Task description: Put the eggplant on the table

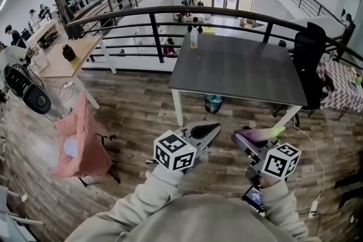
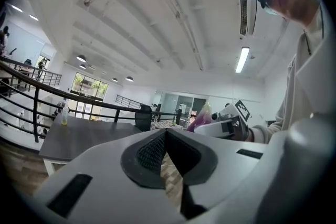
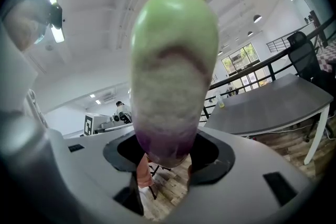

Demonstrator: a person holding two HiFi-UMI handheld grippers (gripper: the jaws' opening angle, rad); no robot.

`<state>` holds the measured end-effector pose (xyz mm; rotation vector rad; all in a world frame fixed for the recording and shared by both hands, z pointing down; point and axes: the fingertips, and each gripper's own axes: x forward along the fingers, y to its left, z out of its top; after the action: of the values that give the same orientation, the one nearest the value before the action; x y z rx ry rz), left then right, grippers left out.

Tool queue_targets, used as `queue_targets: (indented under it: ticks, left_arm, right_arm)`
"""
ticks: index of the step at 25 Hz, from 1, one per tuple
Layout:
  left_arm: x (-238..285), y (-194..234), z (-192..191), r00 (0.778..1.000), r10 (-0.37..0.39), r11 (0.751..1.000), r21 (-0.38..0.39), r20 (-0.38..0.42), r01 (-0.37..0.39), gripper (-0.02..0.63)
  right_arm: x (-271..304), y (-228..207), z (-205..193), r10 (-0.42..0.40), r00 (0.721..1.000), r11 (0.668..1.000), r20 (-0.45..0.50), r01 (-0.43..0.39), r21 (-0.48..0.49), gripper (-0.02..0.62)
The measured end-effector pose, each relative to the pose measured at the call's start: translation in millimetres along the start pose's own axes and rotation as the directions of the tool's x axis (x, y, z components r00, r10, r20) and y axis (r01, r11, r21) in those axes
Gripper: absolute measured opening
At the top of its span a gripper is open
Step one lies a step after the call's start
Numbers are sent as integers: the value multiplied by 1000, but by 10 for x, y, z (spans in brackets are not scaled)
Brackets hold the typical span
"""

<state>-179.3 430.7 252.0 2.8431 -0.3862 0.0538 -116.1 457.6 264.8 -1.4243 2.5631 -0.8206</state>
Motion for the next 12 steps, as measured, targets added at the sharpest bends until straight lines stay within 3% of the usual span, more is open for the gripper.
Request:
queue_targets:
  ticks: [6,12]
  left_arm:
    - [147,-144,20,999,-36,999,1,9,36,2]
    - [447,-212,11,1000,-16,999,33,-8,16,2]
  right_arm:
    - [-178,-159,32,-10,1000,1000,17,10,25,238]
    - [-360,-368,110,-22,1000,999,22,21,25,236]
